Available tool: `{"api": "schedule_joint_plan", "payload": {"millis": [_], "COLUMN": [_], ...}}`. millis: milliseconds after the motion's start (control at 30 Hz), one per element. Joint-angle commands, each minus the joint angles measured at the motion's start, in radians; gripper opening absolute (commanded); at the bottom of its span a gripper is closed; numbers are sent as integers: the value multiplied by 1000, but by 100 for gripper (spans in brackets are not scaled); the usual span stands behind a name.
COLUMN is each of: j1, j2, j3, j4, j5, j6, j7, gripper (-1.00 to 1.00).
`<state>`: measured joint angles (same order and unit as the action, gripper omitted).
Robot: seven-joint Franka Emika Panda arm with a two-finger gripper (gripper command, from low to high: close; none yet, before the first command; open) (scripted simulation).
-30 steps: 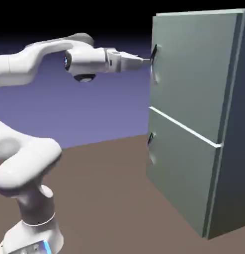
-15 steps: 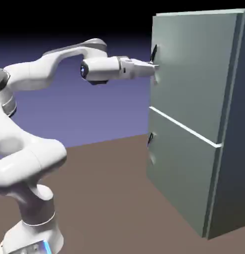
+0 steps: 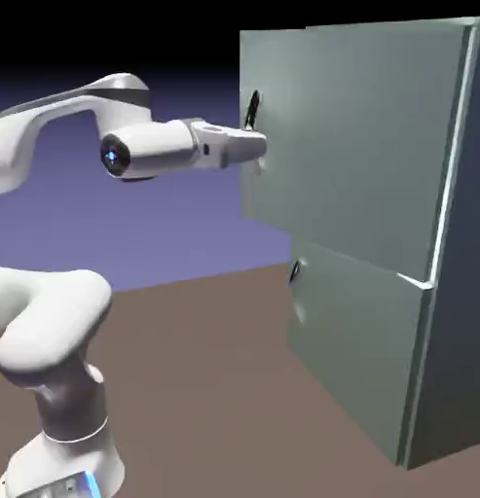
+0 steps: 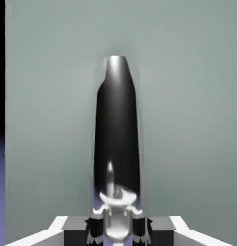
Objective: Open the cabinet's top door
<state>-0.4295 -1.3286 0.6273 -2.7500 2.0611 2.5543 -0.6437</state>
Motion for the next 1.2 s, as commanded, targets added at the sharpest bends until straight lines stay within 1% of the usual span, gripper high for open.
{"api": "schedule_joint_plan", "payload": {"millis": [0, 300, 600, 900, 1167], "j1": [25, 152, 160, 164, 262], "j2": [-16, -160, -231, -190, -72], "j3": [-36, -362, -689, -1015, -1305], "j4": [-24, -170, -208, -147, 15], "j5": [-32, -351, -660, -942, -1178], "j6": [-21, -222, -434, -663, -898], "j7": [2, 41, 61, 43, 7], "gripper": [-100, -100, -100, -100, -100]}}
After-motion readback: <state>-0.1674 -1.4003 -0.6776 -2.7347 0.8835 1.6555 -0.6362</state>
